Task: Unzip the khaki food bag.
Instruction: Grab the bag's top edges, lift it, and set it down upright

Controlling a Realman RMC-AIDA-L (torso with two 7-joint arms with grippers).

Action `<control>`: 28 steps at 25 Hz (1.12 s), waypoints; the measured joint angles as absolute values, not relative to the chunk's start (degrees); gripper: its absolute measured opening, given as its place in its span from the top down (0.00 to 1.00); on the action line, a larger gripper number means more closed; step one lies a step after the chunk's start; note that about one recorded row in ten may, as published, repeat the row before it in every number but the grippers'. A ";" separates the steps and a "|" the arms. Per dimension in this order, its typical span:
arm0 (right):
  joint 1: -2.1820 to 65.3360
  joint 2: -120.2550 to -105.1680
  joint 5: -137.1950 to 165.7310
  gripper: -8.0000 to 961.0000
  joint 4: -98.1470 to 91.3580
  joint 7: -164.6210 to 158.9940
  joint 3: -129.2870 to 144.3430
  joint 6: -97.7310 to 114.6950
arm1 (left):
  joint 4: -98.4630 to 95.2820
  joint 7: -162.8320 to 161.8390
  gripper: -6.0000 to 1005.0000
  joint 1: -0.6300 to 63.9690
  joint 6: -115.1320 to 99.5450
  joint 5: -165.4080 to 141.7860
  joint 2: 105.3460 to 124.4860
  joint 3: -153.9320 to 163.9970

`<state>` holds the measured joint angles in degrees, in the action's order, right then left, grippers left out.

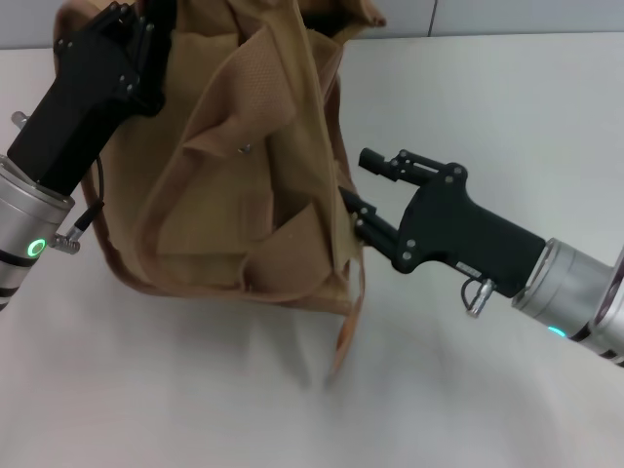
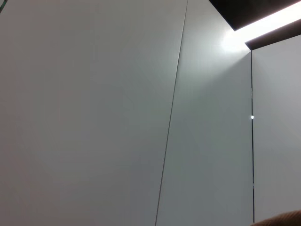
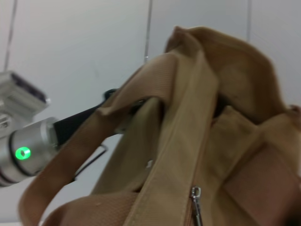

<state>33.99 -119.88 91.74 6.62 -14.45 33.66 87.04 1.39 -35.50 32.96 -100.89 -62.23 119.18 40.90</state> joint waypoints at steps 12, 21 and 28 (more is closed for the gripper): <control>37.53 -119.89 92.11 0.54 11.29 -10.72 32.90 85.69 | 1.65 -35.51 0.92 33.79 -100.66 -62.19 119.18 41.10; 39.39 -119.88 92.12 0.55 13.32 -10.65 29.91 84.55 | 2.18 -35.47 0.92 33.87 -100.54 -62.18 119.18 41.14; 39.47 -119.88 92.13 0.57 13.37 -10.64 29.88 83.99 | 2.20 -35.44 0.92 33.80 -100.52 -62.23 119.17 41.14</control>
<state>39.47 -119.88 92.13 13.37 -10.64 29.88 83.99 2.20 -35.44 33.80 -100.52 -62.23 119.17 41.14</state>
